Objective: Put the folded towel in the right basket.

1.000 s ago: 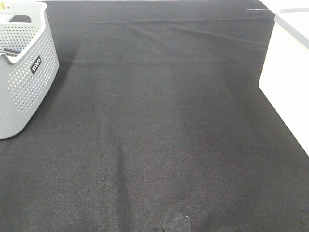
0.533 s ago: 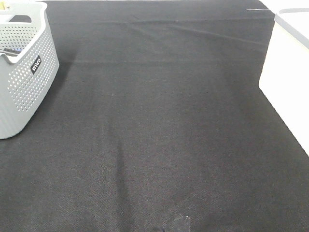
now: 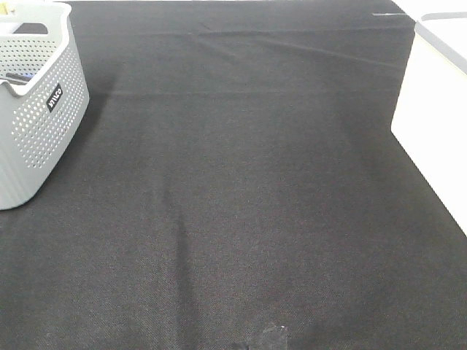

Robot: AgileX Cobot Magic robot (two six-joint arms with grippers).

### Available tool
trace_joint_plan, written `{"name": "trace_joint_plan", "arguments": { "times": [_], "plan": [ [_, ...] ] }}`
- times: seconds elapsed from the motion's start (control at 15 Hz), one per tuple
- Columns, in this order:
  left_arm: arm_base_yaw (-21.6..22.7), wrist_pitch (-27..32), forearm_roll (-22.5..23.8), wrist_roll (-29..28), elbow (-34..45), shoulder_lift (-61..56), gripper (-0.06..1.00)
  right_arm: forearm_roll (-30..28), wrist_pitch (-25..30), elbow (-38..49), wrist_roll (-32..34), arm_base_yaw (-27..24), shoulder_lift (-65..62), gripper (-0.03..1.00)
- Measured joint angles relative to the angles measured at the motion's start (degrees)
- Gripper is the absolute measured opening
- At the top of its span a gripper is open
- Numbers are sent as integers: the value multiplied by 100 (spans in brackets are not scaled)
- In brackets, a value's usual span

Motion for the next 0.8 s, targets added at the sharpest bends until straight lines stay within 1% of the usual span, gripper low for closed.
{"name": "trace_joint_plan", "arguments": {
  "times": [0.8],
  "plan": [
    [0, 0, 0, 0, 0, 0, 99, 17, -6, 0, 6, 0, 0, 97]
  ]
}}
